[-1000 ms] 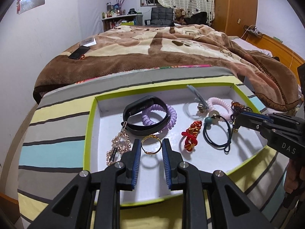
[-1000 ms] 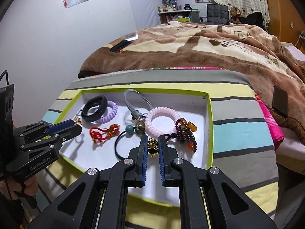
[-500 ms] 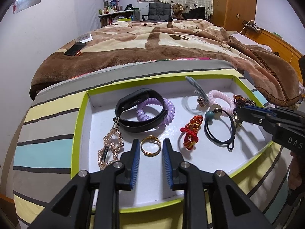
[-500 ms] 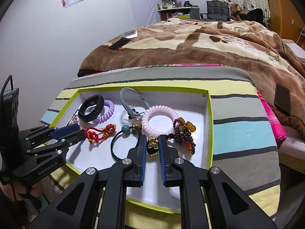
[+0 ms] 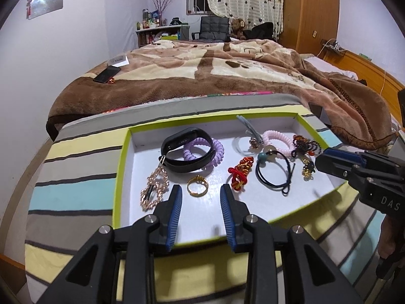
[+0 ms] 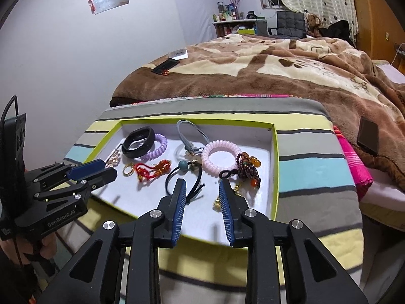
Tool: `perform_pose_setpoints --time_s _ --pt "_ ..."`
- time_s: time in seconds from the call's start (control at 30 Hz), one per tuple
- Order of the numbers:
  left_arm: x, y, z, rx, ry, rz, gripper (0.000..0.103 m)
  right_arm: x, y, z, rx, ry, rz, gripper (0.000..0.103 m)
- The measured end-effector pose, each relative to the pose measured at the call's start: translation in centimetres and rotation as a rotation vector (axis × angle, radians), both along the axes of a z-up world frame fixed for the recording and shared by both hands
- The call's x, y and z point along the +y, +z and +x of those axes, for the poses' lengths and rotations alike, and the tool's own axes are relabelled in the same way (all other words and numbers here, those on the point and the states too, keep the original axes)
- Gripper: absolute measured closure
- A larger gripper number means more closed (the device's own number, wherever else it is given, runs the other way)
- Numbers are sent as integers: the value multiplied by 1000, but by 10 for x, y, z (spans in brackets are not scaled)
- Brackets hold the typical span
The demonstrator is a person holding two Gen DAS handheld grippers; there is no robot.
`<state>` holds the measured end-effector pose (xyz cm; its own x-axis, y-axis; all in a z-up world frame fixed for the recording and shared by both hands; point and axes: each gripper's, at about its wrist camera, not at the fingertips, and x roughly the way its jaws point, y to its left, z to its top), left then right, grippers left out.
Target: Organize jewelry
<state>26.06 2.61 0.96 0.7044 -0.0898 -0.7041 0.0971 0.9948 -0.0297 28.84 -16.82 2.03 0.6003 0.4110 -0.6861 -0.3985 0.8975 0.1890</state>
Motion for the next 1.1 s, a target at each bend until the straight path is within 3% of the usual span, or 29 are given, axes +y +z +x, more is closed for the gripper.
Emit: perform_pose_setpoints --time_s 0.7,1.1 --pt "0 29 -124 -129 76 -63 70 -10 31 -130 -152 -15 1 75" --pt "-4 20 -184 -162 130 -19 70 -17 22 -186 -173 -46 -8 66"
